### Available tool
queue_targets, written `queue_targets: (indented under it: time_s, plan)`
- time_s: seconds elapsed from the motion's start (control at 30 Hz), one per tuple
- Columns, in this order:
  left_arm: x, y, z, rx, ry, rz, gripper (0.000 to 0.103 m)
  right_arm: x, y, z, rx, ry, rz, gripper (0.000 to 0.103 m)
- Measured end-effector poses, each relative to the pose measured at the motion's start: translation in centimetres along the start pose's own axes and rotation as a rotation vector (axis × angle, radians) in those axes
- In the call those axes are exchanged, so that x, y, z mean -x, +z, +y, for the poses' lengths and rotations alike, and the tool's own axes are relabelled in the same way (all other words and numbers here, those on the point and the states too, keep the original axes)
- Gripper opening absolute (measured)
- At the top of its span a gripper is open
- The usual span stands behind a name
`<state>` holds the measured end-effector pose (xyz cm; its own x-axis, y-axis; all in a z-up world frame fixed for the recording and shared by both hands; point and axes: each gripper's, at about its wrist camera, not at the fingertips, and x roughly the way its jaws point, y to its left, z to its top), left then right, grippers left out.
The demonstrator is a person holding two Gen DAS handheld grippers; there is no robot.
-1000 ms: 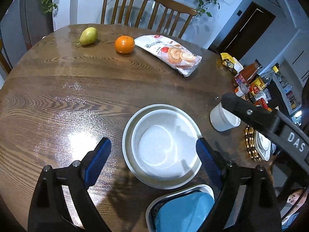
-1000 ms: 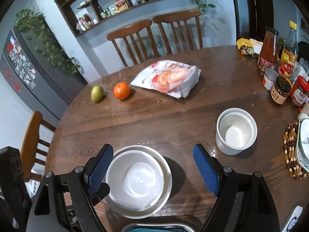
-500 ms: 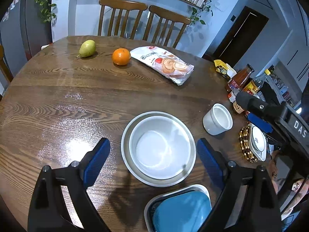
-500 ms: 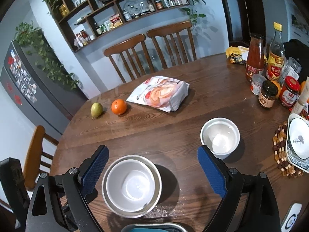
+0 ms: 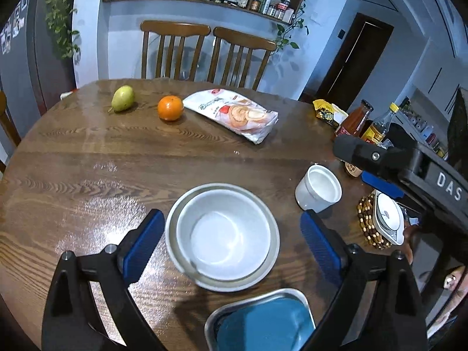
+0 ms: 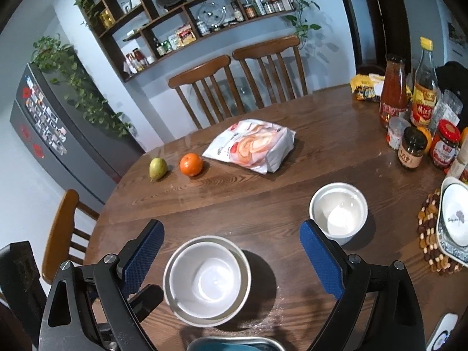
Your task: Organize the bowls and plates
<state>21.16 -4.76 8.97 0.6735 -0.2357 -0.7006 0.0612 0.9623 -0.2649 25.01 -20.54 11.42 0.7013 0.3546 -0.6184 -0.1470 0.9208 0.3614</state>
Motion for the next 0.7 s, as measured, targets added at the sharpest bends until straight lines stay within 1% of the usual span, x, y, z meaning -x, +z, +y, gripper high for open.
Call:
queue_targets:
  time_s: [0.13,0.27,0.3,0.33,0.37,0.43,0.53,0.6,0.7]
  plan:
    - [-0.7,0.6,-1.5,-0.017,-0.048,0.025,0.094,0.6,0.1,-0.5,0.002,0.006,-0.015,0.095]
    - [-0.7,1.2,-3.4,-0.037,-0.073,-0.020,0.093,1.1,0.5,-1.3,-0.018,0.010,-0.026,0.095]
    - [-0.8,1.3,-4.1,-0.044,-0.098,-0.030,0.093,1.2,0.6,-1.7,-0.030,0.011,-0.028,0.095]
    - [-1.2,1.4,-5.0,-0.062,-0.140,-0.030,0.093,1.2,0.7,-1.8,-0.033,0.013,-0.031,0.095]
    - [-1.5,1.5,-5.7,-0.076,-0.161,-0.023,0.093,1.2,0.8,-2.1,-0.034,0.013,-0.032,0.095]
    - [-2.3,1.7,-6.9,-0.096,-0.176,-0.008,0.093,1.2,1.1,-2.6,-0.040,0.001,-0.033,0.095]
    - [-3.6,2.4,-8.1,-0.111,-0.179,0.004,0.093,1.0,1.6,-3.7,-0.044,-0.047,-0.040,0.095]
    - [-4.5,2.8,-8.3,-0.105,-0.192,0.007,0.093,0.8,2.0,-4.7,-0.068,-0.065,-0.043,0.095]
    - [-6.4,3.7,-8.7,-0.095,-0.194,0.035,0.092,0.2,2.8,-6.1,-0.090,-0.077,-0.041,0.095]
